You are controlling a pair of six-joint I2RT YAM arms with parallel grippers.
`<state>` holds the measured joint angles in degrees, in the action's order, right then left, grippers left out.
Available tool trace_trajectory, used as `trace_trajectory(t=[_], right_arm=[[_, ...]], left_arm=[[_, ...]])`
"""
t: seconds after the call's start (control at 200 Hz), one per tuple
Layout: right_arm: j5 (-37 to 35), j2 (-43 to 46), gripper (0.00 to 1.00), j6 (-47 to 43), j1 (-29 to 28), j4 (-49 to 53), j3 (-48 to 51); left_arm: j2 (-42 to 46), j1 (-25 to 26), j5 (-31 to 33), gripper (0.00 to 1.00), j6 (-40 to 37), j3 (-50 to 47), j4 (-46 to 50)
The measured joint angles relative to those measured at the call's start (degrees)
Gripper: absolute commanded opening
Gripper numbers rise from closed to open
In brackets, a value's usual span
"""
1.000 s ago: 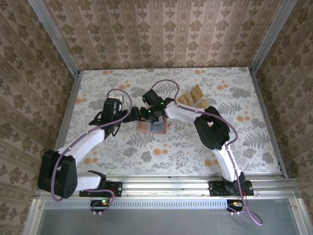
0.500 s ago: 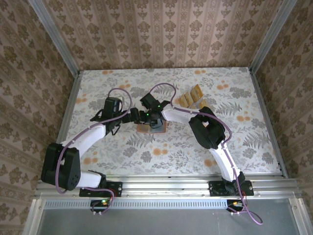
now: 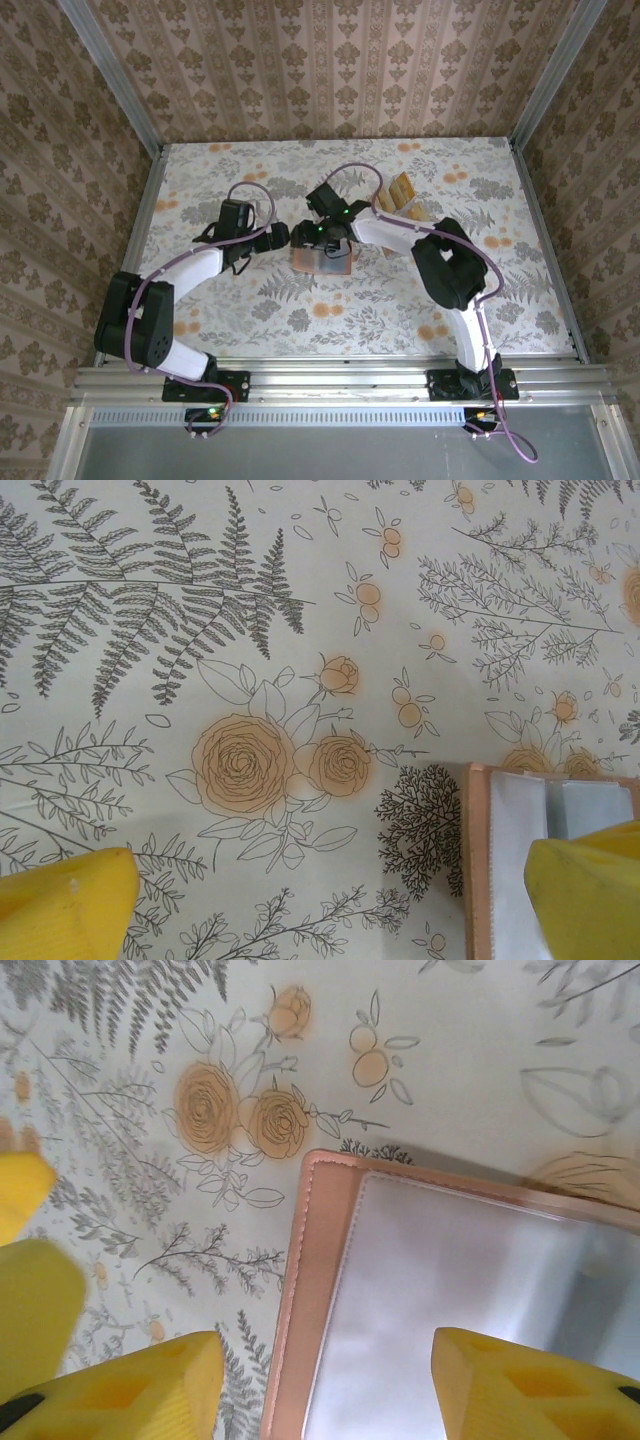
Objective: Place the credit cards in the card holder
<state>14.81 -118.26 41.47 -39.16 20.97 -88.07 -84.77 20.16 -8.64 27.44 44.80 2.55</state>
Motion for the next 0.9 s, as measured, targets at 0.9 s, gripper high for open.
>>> trace_trajectory(t=[0.9], right_arm=[[-1.62, 19.85, 0.66, -13.07, 21.2, 7.69, 14.82]], left_arm=[[-1.77, 5.42, -1.18, 1.0, 0.94, 0.42, -0.39]])
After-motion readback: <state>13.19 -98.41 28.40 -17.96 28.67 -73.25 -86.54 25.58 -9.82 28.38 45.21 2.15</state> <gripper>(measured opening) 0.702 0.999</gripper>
